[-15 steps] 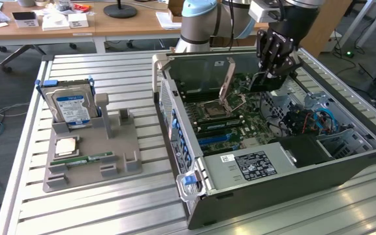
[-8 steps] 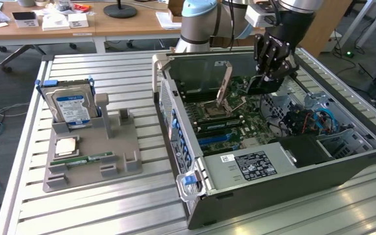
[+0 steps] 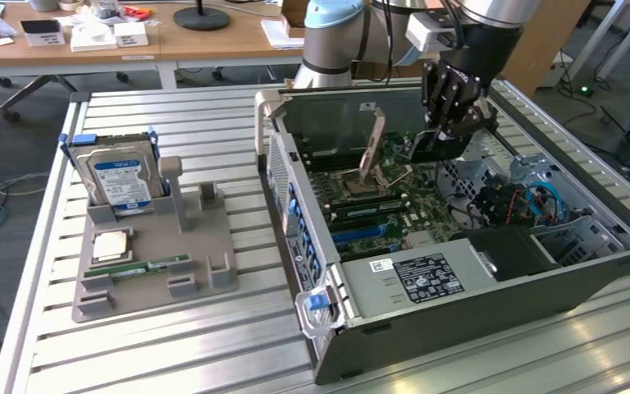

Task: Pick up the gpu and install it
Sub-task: 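Insert the gpu into the slot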

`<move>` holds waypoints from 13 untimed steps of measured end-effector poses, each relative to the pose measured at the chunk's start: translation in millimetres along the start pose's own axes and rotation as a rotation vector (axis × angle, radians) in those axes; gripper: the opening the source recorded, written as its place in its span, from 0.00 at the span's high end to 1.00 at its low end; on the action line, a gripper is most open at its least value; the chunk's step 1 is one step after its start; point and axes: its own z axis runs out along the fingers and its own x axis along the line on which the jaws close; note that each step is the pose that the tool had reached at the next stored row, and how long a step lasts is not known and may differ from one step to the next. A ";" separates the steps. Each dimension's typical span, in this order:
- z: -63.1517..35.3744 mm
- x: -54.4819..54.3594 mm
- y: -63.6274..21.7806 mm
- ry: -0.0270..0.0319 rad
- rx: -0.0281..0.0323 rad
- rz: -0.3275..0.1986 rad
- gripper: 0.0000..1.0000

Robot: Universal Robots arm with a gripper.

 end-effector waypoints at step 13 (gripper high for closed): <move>6.3 0.2 2.2 0.0000 0.0000 0.000 0.74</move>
